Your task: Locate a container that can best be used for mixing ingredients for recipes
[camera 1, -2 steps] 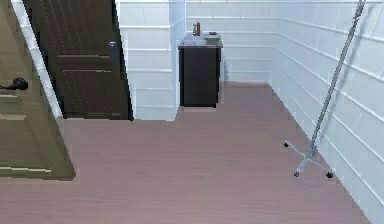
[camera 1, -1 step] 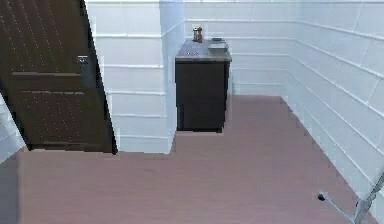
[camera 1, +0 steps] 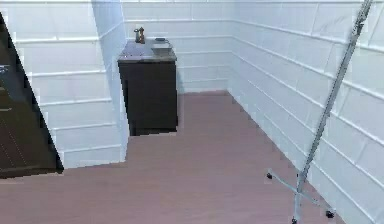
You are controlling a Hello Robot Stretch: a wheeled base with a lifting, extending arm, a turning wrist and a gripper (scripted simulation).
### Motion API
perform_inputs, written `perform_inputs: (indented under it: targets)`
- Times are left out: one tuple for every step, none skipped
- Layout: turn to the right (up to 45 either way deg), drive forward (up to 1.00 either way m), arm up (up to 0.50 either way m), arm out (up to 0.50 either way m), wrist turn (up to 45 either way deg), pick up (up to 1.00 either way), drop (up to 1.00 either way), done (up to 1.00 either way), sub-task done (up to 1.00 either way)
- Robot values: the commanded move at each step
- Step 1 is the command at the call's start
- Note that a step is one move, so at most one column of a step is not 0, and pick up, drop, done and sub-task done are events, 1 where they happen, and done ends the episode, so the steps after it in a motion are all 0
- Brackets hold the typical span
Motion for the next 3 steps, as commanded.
perform_inputs:
  targets:
    - [0.0,1.0,0.0,0.0,0.0,0.0,0.0,0.0,0.0]
    - [3.0,0.0,0.0,0.0,0.0,0.0,0.0,0.0,0.0]
    - [0.0,0.35,0.0,0.0,0.0,0.0,0.0,0.0,0.0]
